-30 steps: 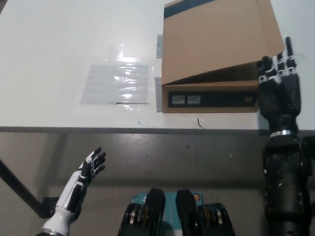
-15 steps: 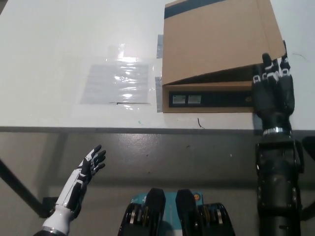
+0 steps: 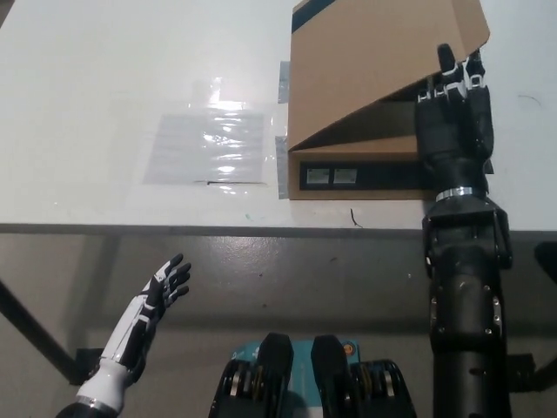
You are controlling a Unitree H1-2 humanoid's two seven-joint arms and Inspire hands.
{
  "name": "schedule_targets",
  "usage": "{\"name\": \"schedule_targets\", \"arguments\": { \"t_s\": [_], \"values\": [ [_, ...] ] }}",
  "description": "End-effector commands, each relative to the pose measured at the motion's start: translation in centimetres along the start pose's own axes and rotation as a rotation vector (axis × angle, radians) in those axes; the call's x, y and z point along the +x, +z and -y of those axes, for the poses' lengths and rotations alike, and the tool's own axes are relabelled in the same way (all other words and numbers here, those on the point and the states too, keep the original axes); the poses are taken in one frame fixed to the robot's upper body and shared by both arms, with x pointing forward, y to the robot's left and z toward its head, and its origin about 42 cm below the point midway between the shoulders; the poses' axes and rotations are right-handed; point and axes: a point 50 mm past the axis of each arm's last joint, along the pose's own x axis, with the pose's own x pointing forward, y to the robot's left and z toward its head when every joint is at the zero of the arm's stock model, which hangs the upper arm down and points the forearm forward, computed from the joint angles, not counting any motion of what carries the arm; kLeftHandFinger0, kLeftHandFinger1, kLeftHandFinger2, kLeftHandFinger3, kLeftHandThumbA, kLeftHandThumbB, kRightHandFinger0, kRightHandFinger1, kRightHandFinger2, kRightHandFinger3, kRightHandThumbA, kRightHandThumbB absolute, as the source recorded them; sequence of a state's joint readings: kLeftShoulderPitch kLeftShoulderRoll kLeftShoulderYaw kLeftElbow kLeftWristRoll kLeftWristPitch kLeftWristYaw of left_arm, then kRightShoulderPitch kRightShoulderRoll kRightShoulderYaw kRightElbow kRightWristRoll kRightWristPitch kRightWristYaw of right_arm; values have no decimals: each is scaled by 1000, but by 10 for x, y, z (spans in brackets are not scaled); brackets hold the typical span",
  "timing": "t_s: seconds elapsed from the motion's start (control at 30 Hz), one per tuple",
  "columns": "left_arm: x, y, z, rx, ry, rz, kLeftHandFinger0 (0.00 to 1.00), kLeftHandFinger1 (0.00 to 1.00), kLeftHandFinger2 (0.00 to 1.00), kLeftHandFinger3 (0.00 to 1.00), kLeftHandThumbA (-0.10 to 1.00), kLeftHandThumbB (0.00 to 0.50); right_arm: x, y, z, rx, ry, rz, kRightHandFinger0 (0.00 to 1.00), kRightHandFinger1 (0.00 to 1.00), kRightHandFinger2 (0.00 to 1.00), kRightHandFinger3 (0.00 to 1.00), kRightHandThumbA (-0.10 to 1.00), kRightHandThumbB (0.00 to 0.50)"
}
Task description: A small storage box is placed at the center of the table and the robot uses its right hand to slide under its lid and push it upwards to open it
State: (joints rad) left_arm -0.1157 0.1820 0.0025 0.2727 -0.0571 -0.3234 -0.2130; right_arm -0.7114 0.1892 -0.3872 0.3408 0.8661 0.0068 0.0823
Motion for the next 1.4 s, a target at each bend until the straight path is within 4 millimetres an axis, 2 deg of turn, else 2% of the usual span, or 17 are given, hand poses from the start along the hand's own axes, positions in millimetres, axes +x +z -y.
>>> {"name": "schedule_targets", "arguments": {
  "t_s": [0.0,0.07,0.2,0.23,0.27,0.33,0.47,0.57,0.67,0.77,0.87,1.0,1.1,1.27,1.37],
  "values": [
    [12,16,-8,42,-24,81,1000,1000,1000,1000,1000,500,18,-13,-25,33,70,-26,1000,1000,1000,1000,1000,305],
    [13,17,-8,40,-19,86,1000,1000,1000,1000,1000,500,21,-22,-25,30,67,-44,1000,1000,1000,1000,1000,301],
    [14,18,-8,44,-20,76,1000,1000,1000,1000,1000,500,22,-46,-39,-29,107,-106,1000,1000,1000,1000,1000,298],
    [14,18,-8,44,-20,76,1000,1000,1000,1000,1000,500,22,-46,-38,-30,107,-106,1000,1000,1000,1000,1000,297],
    [13,18,-8,50,-22,77,1000,1000,1000,1000,1000,500,21,-57,-48,-49,130,-131,1000,1000,1000,1000,1000,289],
    [14,18,-7,50,-25,77,1000,1000,1000,1000,1000,500,20,-70,-63,-105,174,-172,1000,1000,1000,1000,1000,311],
    [15,18,-7,50,-29,74,1000,1000,1000,1000,1000,500,19,-87,-85,-183,247,-206,1000,1000,1000,1000,1000,307],
    [15,18,-7,55,-36,73,1000,1000,1000,1000,1000,500,18,-95,-97,-234,284,-224,1000,1000,1000,1000,1000,319],
    [15,19,-7,47,-45,81,1000,1000,1000,1000,1000,500,17,-104,-110,-313,322,-237,1000,1000,1000,1000,1000,299],
    [15,19,-7,47,-45,83,1000,1000,1000,1000,1000,500,17,-104,-111,-322,325,-236,1000,1000,1000,1000,1000,300],
    [21,21,-7,62,-51,96,1000,1000,1000,1000,1000,500,18,-117,-126,-427,402,-249,1000,1000,1000,1000,1000,311],
    [21,22,-8,59,-59,100,1000,1000,1000,1000,1000,500,15,-130,-126,-473,414,-294,1000,1000,1000,1000,1000,297],
    [23,22,-8,59,-62,102,1000,1000,1000,1000,1000,500,12,-142,-118,-511,421,-340,1000,1000,1000,1000,1000,294],
    [25,22,-9,68,-64,105,1000,1000,1000,1000,1000,500,-3,-173,-80,-639,392,-484,1000,1000,1000,1000,1000,306],
    [26,24,-9,64,-66,99,1000,1000,1000,1000,1000,500,-12,-184,-61,-715,389,-558,1000,1000,1000,1000,1000,295]
  ]
}}
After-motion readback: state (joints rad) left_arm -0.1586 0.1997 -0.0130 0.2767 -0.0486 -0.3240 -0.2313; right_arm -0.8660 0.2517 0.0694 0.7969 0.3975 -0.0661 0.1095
